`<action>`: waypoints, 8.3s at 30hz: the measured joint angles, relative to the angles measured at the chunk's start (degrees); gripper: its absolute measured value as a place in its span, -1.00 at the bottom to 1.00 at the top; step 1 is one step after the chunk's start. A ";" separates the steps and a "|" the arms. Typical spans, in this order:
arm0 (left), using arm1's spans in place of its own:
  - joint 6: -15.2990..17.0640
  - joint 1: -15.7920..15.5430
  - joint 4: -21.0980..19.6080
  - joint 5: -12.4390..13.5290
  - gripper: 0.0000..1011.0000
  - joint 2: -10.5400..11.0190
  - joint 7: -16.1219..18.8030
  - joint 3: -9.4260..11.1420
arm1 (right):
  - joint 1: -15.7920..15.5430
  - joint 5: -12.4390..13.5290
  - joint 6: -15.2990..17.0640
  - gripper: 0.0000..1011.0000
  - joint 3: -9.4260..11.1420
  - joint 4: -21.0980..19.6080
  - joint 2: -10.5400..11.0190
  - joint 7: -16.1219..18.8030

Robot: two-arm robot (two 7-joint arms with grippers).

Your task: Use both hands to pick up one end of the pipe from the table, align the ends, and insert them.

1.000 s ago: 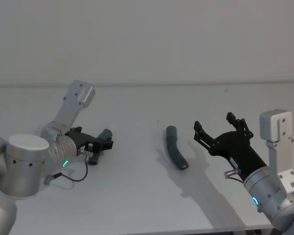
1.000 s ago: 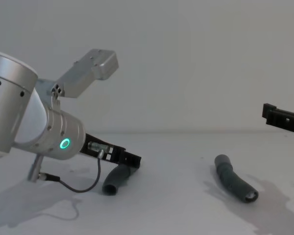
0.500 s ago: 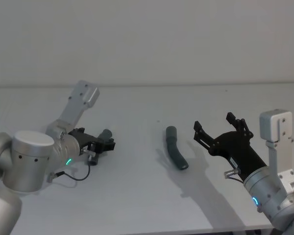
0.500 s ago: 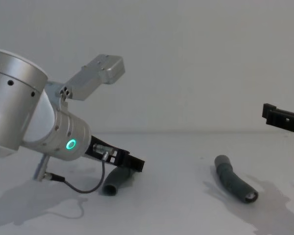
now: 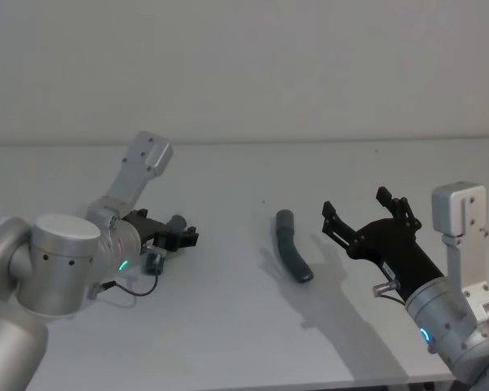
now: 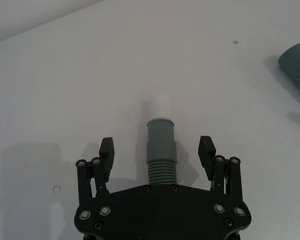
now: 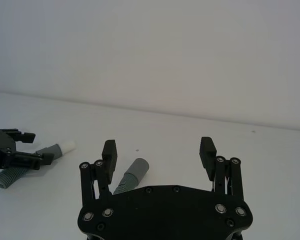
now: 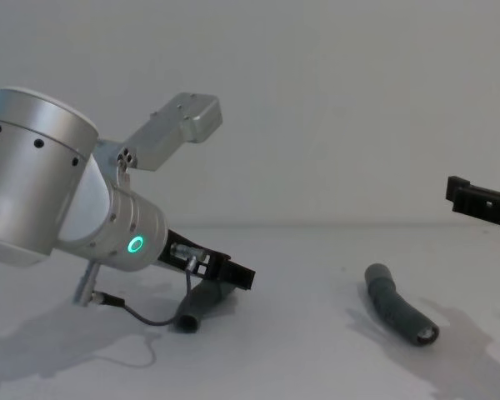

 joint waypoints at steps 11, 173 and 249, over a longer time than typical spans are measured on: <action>0.76 -0.02 0.39 0.32 0.98 -0.83 0.37 -0.48 | 0.00 0.00 0.00 0.98 0.00 0.00 0.00 0.00; 3.33 -0.54 1.82 1.22 -0.35 -1.90 -0.13 -1.05 | 17.52 -4.01 32.99 0.98 -8.76 11.02 -5.51 5.79; 3.34 -0.54 1.83 1.23 -0.35 -1.89 -0.13 -1.05 | 17.54 -8.38 35.38 -0.35 -5.30 16.75 -13.27 -4.00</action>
